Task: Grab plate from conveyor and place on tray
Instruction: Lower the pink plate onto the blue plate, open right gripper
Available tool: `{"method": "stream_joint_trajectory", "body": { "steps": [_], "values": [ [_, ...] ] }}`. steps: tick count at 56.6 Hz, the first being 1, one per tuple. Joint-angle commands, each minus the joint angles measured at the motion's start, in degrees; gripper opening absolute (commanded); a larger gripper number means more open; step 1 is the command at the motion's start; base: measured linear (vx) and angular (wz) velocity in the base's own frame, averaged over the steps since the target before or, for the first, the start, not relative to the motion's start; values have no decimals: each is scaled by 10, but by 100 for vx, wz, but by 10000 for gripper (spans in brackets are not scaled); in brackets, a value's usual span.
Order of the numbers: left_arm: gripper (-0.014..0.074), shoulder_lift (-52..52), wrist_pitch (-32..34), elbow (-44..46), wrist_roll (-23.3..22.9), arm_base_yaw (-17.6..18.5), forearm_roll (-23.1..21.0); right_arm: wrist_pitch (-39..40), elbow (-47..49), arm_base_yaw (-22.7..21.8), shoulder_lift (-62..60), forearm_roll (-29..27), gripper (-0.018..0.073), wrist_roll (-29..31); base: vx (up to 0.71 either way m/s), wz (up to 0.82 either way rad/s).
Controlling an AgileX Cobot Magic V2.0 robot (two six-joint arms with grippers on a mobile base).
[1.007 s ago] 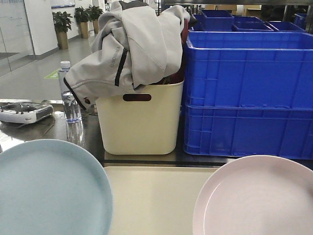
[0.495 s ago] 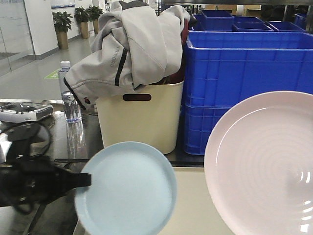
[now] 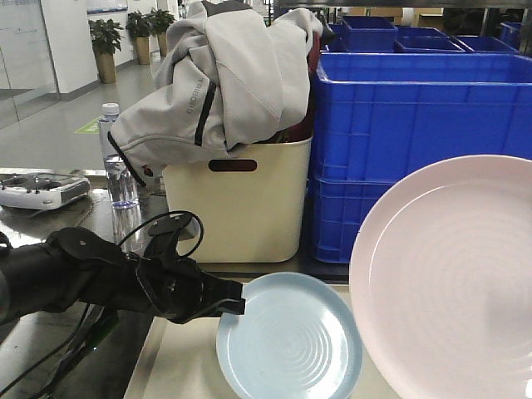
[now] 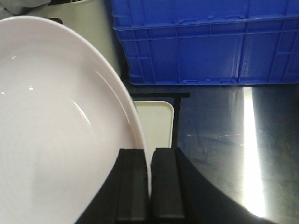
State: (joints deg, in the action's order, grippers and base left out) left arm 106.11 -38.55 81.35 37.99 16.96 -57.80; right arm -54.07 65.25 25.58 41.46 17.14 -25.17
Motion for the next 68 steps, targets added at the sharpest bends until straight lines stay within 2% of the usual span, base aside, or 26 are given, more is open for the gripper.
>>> {"method": "stream_joint_trajectory", "body": {
  "steps": [1, 8, 16, 22, 30, 40, 47, 52, 58, 68],
  "values": [
    [362, -32, 18, 24, 11, 2, -28, 47, 17, -2, 1, 21, -9, 1, 0, 0],
    [452, -32, 14, 24, 15, 2, -28, 46, 16, -2, 2, 22, -9, 1, 0, 0],
    [442, -55, -1, 24, 14, 0, -17, 40, 16, -2, 28, 20, -9, 1, 0, 0],
    [307, -97, 2, 24, 6, 0, 33, 51, 16, -2, 69, 10, -9, 1, 0, 0],
    [-10, -179, 31, 23, -35, -3, 153, 125, 16, -2, 156, -10, -9, 1, 0, 0],
    [-6, -280, 42, 23, -118, -28, 272, 257, 16, -2, 277, -41, -9, 1, 0, 0],
    [-6, -336, 20, 23, -149, -35, 327, 309, 18, -5, 356, -44, -9, -15, 0, 0],
    [-6, -364, 8, 23, -162, -35, 347, 336, 18, -21, 398, -49, -9, -44, 0, 0],
    [-6, -387, 4, 23, -163, -35, 350, 361, 18, -51, 435, -53, -9, -85, 0, 0],
    [-6, -397, 0, 23, -163, -35, 350, 364, 18, -62, 459, -70, -9, -81, 0, 0]
  ]
}}
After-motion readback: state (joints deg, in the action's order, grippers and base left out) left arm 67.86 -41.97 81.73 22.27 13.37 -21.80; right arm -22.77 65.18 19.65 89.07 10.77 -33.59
